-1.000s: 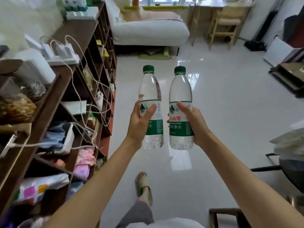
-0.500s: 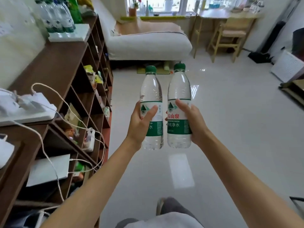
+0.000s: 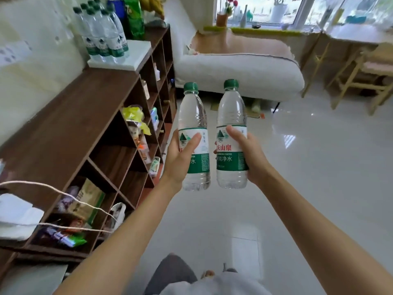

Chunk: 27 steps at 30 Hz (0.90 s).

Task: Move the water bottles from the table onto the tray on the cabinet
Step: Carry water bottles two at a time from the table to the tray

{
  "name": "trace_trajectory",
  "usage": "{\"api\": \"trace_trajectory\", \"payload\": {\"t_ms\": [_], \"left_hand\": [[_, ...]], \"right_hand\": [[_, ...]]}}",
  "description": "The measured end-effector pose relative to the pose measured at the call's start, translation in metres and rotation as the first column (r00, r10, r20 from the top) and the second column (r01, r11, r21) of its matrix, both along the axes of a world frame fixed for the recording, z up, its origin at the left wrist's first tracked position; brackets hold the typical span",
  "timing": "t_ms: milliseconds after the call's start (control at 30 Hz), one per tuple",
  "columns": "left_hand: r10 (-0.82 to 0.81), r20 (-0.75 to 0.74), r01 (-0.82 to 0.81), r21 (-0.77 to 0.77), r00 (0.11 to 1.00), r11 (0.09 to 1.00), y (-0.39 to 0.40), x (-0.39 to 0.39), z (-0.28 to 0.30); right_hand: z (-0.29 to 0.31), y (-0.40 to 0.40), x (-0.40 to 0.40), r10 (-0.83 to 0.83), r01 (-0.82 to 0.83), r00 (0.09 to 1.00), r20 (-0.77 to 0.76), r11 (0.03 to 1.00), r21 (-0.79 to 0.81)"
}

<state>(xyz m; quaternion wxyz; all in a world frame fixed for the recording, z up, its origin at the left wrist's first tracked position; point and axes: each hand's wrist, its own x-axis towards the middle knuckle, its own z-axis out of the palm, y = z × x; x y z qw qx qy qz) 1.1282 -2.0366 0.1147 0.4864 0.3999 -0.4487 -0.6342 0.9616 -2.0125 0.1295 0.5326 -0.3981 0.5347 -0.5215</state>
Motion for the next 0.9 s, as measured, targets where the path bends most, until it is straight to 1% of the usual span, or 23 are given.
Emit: {"api": "trace_trajectory", "payload": {"t_ms": [233,433,533,700,800,900], "left_hand": [[0.122,-0.031,-0.121,0.01,0.992,0.993,-0.155,-0.009,-0.004],[0.144,-0.018,-0.145,-0.032,0.989,0.989,-0.294,-0.004,0.003],[0.154,0.042,-0.15,-0.096,0.987,0.984,-0.365,-0.001,0.011],[0.213,0.077,-0.202,-0.126,0.974,0.971,-0.453,0.003,0.012],[0.256,0.1,-0.24,-0.149,0.962,0.959,-0.513,0.004,0.008],[0.319,0.121,-0.297,-0.173,0.94,0.939,-0.571,-0.002,0.003]], "right_hand": [[-0.006,-0.166,-0.012,0.083,-0.083,0.996,-0.025,0.996,-0.008],[0.003,-0.303,-0.006,0.056,-0.056,0.998,-0.011,0.998,-0.008],[0.014,-0.372,-0.003,0.045,-0.046,0.999,-0.029,0.999,-0.026],[0.017,-0.468,-0.003,0.059,-0.06,0.997,-0.044,0.998,-0.013],[0.015,-0.536,-0.006,0.098,-0.099,0.994,-0.048,0.995,-0.017],[0.012,-0.608,-0.011,0.171,-0.173,0.983,-0.068,0.985,-0.025]]}}
